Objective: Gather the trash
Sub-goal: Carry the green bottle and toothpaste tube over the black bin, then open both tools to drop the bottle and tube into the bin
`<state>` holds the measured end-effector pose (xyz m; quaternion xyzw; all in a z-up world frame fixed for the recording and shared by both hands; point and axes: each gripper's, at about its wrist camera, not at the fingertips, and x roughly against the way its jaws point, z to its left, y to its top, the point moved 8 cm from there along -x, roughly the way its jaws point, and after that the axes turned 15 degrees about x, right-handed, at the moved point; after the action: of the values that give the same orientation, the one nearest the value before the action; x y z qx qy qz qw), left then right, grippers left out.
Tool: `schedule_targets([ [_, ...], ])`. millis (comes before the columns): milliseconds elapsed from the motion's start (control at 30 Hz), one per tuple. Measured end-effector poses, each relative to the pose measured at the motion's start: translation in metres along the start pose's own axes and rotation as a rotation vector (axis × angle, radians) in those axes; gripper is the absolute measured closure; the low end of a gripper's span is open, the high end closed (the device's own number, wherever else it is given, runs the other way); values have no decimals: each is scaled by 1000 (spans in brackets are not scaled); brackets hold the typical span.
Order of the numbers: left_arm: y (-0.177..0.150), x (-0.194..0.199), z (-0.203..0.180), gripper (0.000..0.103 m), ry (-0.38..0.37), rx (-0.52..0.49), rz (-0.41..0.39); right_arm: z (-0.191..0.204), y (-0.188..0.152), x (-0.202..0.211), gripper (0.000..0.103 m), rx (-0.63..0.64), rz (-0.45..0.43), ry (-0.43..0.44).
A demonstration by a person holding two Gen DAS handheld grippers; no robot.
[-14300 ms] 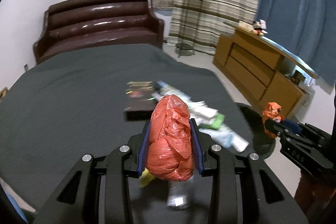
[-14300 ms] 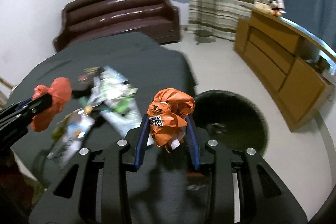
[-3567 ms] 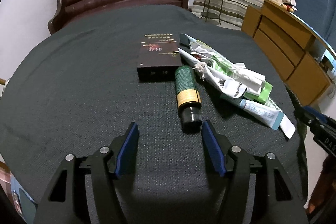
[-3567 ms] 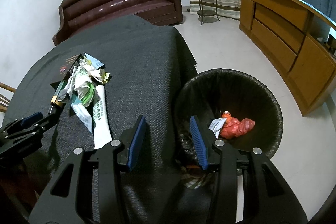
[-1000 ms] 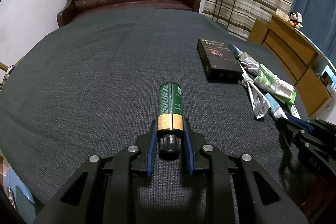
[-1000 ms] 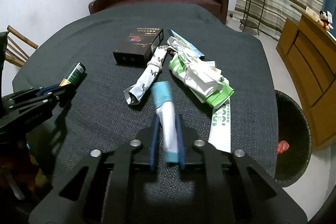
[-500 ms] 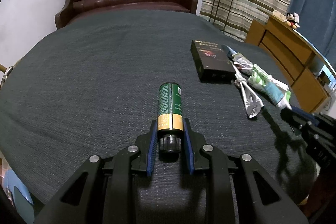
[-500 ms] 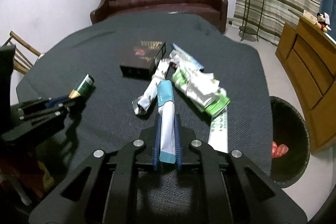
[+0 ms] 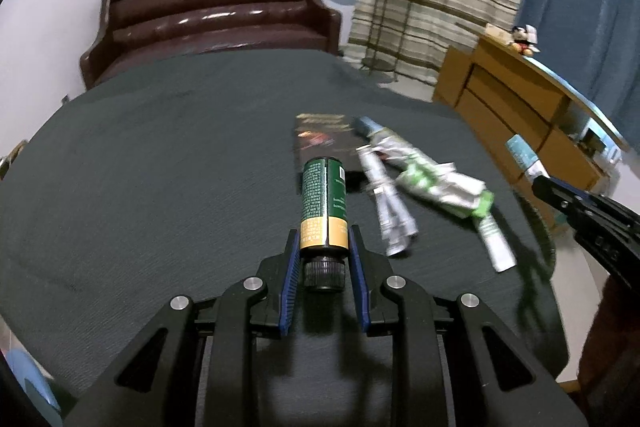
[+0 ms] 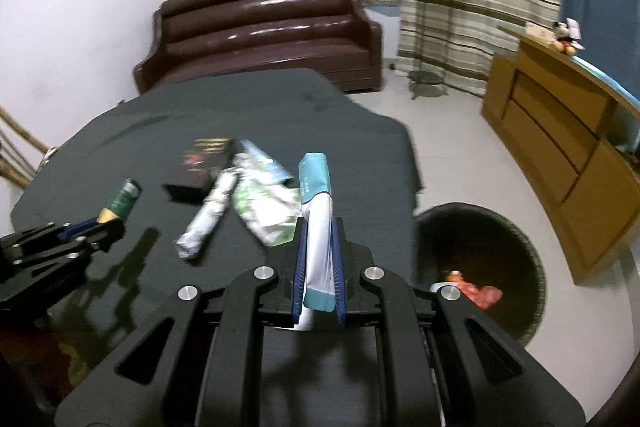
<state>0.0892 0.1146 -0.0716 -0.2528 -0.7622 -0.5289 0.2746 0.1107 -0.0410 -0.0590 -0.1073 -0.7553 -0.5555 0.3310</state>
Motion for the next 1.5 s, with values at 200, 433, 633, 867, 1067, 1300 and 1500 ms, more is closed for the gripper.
schedule_targets([
  [200,-1,-3,-49,78,-73,-64,-5,-47,-13,4,91,-42,5,-90],
  [433,-7,-11,-108,78,-153,-145,-10,-98,-33,4,91,-106,22,-168],
  [633,-12,-28,-153,78,-192,-199,0,-124,-48,3,91,-151,37,-209],
  [867,-22,-43,-187,78,-211,-245,12,-151,-61,1,91,-196,44,-231],
  [1067,-26,-56,-208,78,-214,-273,26,-166,-66,0,91,-223,41,-241],
  [1300,-28,-64,-221,78,-209,-288,25,-176,-66,-2,91,-242,31,-247],
  [1500,-25,-69,-224,78,-200,-292,24,-183,-67,-8,91,-255,30,-262],
])
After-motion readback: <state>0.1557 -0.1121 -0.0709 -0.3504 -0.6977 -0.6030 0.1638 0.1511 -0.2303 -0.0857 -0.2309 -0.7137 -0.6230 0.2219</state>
